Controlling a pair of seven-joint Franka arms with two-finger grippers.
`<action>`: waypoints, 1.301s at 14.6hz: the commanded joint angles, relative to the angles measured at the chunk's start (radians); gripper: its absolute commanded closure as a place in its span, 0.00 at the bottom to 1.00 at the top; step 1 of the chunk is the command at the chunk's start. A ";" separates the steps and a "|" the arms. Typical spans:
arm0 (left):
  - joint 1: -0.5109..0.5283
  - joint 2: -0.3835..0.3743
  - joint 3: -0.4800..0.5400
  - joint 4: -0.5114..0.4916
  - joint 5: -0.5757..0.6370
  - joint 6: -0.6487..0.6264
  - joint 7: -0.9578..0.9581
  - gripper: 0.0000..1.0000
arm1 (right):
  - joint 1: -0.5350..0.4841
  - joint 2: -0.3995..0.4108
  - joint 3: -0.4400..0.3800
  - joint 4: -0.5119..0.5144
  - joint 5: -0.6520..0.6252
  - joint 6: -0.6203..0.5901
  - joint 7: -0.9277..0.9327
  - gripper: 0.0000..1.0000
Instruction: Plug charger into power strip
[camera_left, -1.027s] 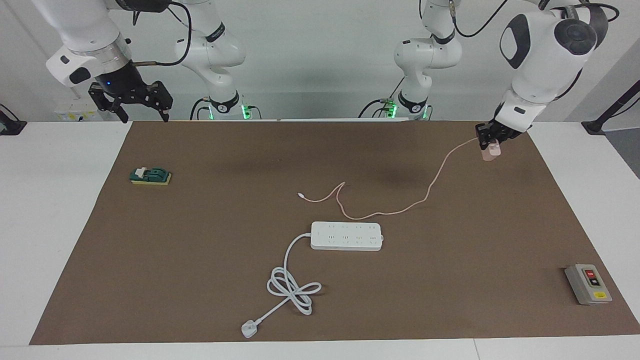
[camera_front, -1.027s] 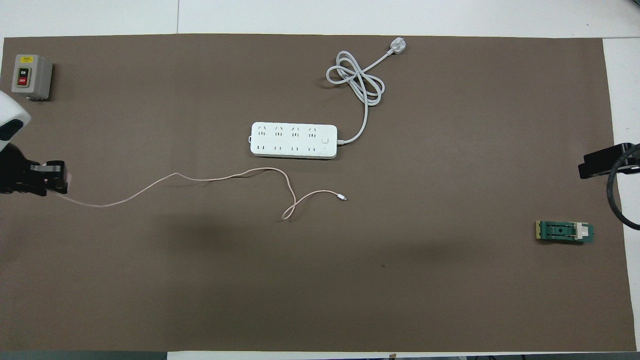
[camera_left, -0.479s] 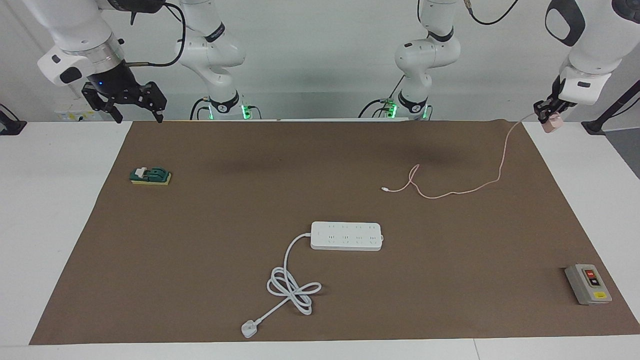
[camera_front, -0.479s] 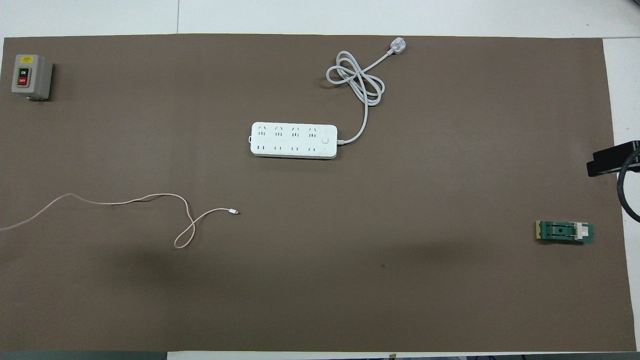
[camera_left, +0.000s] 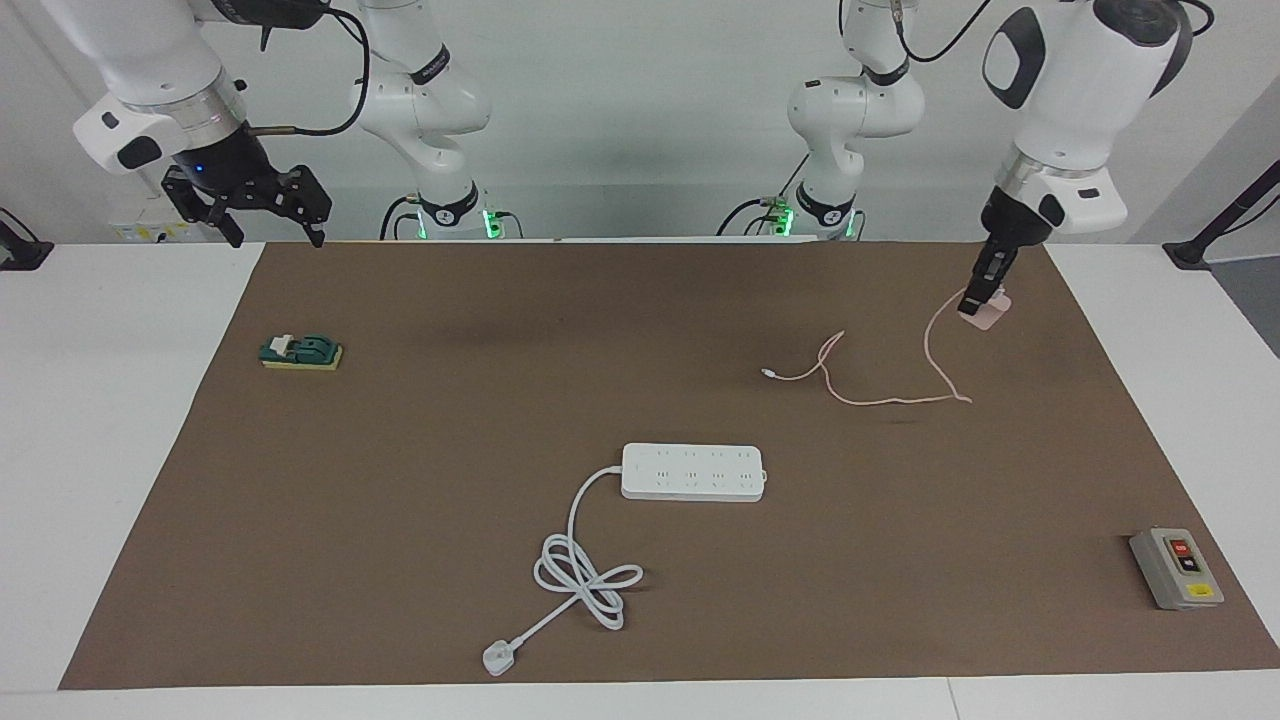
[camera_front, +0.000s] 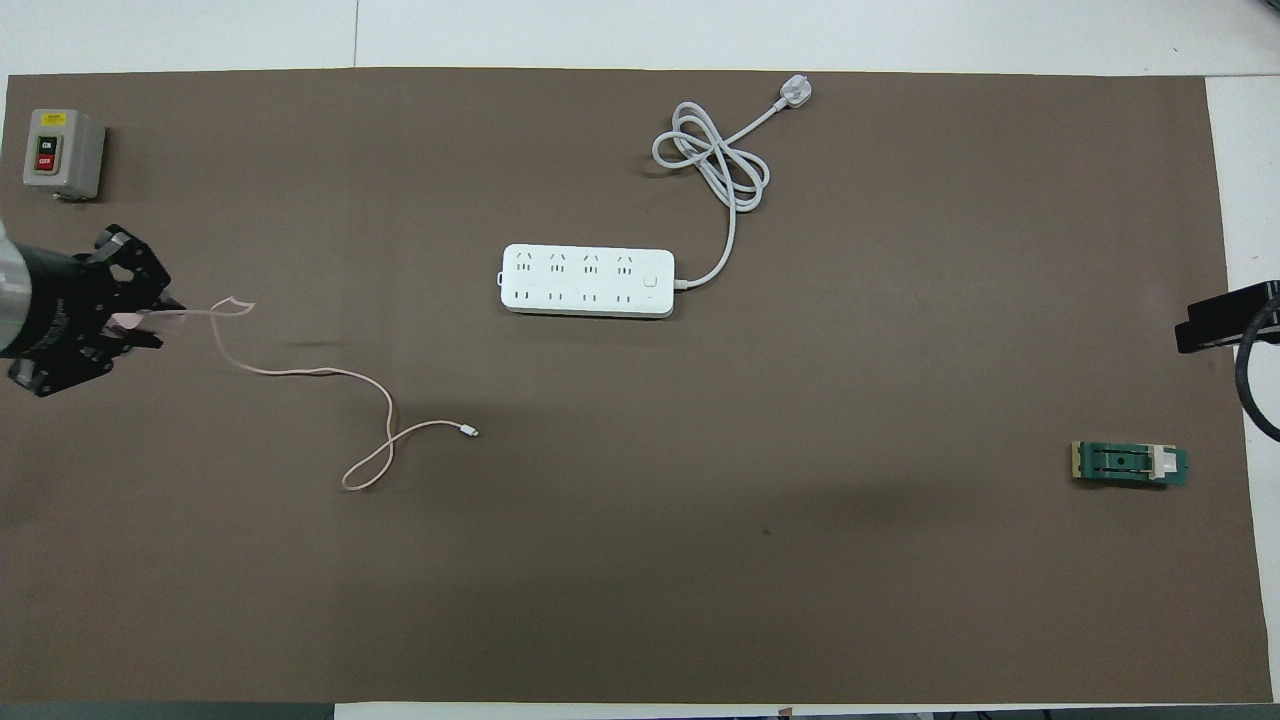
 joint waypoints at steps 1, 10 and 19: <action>-0.106 -0.011 0.017 -0.079 -0.013 0.145 -0.310 1.00 | -0.018 -0.013 0.013 -0.016 -0.017 0.013 0.008 0.00; -0.307 0.322 0.021 0.091 0.027 0.259 -0.909 1.00 | -0.029 -0.016 0.010 -0.029 -0.014 0.022 0.008 0.00; -0.352 0.719 0.028 0.559 0.038 0.030 -0.914 1.00 | -0.032 -0.016 0.010 -0.029 -0.014 0.017 0.005 0.00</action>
